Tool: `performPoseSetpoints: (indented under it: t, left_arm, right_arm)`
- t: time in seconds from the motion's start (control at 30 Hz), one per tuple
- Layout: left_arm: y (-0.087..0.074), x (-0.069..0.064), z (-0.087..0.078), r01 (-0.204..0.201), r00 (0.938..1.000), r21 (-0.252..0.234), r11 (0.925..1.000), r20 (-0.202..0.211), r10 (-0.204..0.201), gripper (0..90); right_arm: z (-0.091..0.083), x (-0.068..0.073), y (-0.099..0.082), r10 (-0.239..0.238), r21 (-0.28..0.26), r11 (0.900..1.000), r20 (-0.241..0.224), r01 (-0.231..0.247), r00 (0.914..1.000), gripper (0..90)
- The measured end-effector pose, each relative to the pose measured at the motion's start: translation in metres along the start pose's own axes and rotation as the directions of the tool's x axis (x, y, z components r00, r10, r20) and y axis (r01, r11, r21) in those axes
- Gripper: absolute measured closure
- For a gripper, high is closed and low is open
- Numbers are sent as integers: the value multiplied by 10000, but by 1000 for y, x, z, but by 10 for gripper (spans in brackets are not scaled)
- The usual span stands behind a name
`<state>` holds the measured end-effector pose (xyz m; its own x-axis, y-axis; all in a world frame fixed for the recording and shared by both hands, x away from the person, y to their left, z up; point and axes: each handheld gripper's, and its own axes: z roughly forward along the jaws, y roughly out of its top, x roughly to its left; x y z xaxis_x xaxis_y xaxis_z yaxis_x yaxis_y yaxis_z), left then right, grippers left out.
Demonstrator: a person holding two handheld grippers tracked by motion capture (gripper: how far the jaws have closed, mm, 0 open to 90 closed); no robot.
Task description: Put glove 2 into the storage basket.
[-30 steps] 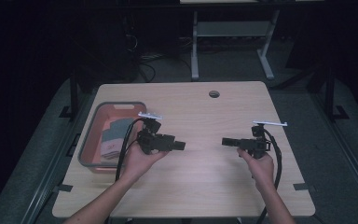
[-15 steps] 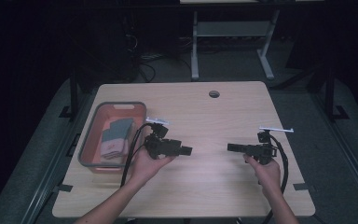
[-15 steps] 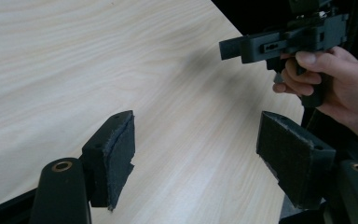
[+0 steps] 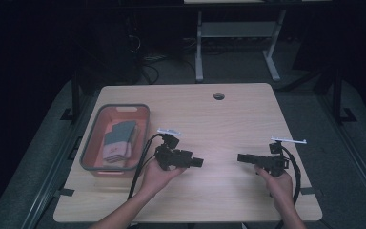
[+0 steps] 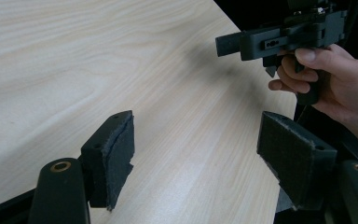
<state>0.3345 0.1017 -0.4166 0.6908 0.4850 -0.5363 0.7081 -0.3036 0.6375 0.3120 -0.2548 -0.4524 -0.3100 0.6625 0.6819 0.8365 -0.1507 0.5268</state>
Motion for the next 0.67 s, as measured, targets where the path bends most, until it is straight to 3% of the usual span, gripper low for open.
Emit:
performPoseSetpoints:
  t: [0.2, 0.57, 0.67]
  left_arm:
    - [-8, 0, 5, 81, 9998, -102, 9999, 168, -79, 267]
    - [-25, -4, 7, -283, 9995, -114, 9995, 127, 284, 262]
    - [-31, -5, 5, -428, 9990, -126, 9990, 86, 429, 261]
  right_arm:
    - [-6, -2, -6, -36, -25, 10000, 69, 36, 10000, 358]
    - [-15, -7, -22, -165, -223, 9996, 48, 166, 9999, 329]
    - [-17, -4, -28, -527, -259, 9983, 141, 530, 9985, 316]
